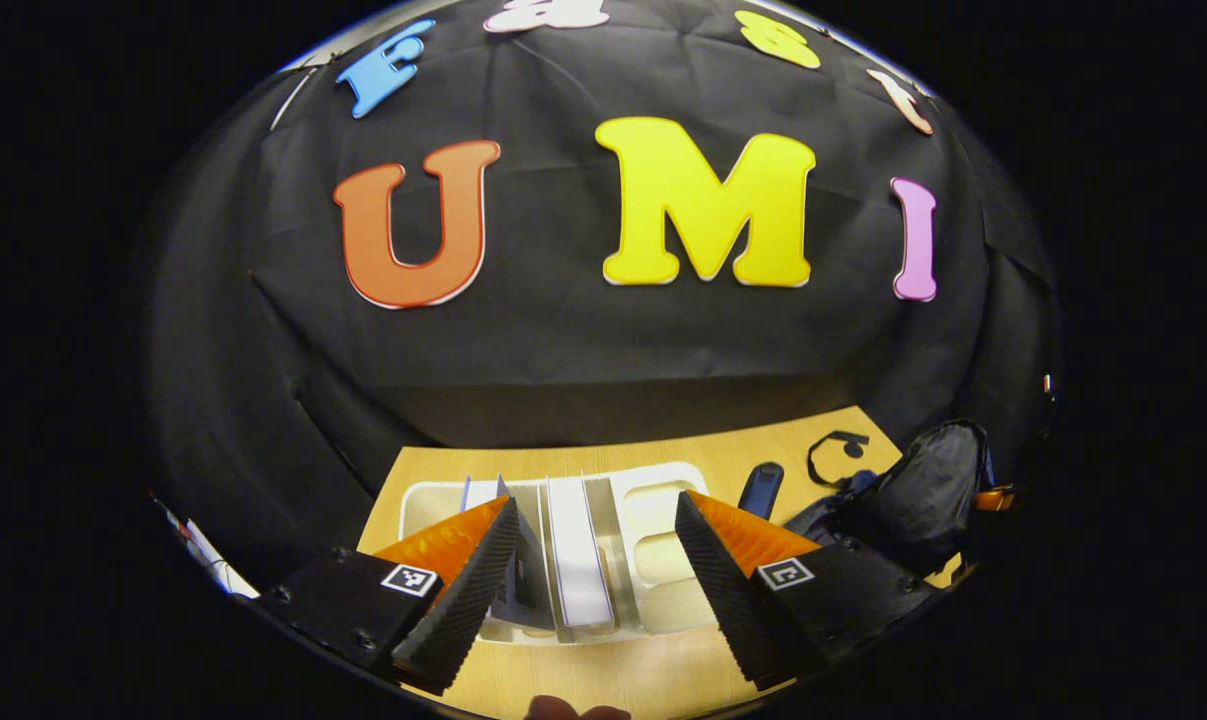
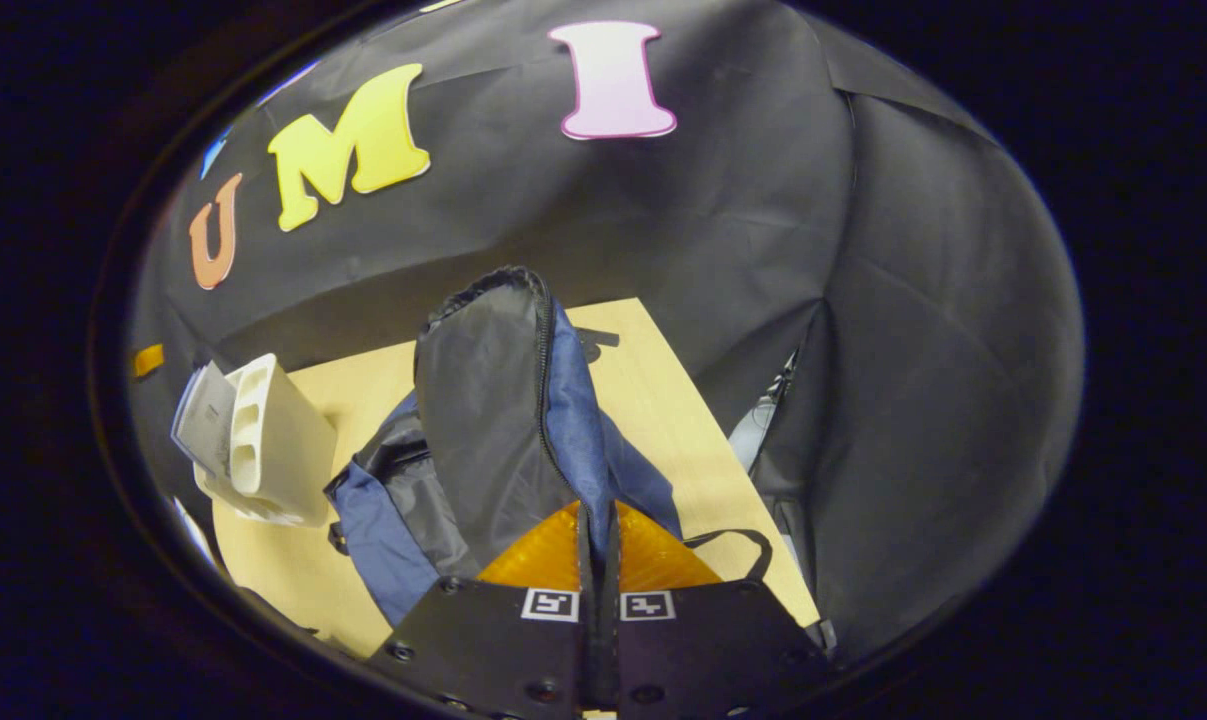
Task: Open the schoolbag, grab two books from the bookshelf and put them into the schoolbag.
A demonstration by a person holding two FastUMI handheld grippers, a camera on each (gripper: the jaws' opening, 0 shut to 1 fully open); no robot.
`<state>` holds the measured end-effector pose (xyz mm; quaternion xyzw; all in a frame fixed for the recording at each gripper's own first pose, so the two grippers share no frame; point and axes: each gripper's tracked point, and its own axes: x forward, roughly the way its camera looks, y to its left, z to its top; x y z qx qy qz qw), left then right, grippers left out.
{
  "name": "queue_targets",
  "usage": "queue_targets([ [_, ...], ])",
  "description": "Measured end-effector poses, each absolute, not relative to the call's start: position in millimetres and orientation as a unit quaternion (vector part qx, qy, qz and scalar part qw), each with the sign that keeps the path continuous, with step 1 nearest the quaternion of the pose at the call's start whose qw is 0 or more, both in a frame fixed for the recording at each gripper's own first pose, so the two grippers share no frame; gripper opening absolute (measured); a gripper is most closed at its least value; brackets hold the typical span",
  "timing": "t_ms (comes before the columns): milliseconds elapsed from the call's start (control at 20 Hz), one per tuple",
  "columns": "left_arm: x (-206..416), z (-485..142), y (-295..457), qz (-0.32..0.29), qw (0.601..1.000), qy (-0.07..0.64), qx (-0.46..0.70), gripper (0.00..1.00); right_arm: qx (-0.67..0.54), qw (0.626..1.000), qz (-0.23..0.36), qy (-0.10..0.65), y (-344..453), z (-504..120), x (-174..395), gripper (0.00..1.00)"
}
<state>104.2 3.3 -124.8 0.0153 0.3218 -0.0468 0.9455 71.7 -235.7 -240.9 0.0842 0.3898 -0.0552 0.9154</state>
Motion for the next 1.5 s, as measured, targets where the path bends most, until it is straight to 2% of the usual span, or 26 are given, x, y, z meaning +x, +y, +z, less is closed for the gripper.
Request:
queue_targets([
  [200, 106, -174, 9, -0.063, 0.897, 0.438, -0.012, 1.0, 0.112, 0.911, -0.049, 0.394, -242, -245, 72, 0.0],
  [350, 103, -200, 19, -0.055, 0.864, 0.501, 0.008, 1.0, 0.11, 0.911, -0.043, 0.396, -244, -246, 73, 0.01],
  [650, 101, -237, 17, -0.052, 0.817, 0.575, 0.001, 0.99, 0.121, 0.909, -0.036, 0.398, -248, -249, 76, 0.0],
  [900, 91, -255, 11, -0.049, 0.782, 0.62, -0.025, 0.92, 0.128, 0.908, -0.032, 0.398, -251, -254, 79, 0.01],
  [1000, 86, -259, 10, -0.047, 0.769, 0.636, -0.036, 0.81, 0.129, 0.908, -0.031, 0.398, -251, -255, 79, 0.0],
  [1200, 80, -265, 13, -0.042, 0.754, 0.654, -0.03, 0.68, 0.128, 0.908, -0.029, 0.399, -251, -255, 80, 0.0],
  [1300, 81, -264, 17, -0.035, 0.753, 0.657, -0.022, 0.67, 0.126, 0.908, -0.028, 0.398, -251, -255, 80, 0.01],
  [1400, 79, -264, 21, -0.028, 0.75, 0.661, -0.018, 0.5, 0.124, 0.909, -0.026, 0.398, -250, -255, 81, 0.01],
  [1500, 75, -261, 19, -0.028, 0.745, 0.666, -0.027, 0.48, 0.124, 0.908, -0.025, 0.399, -249, -255, 80, 0.01],
])
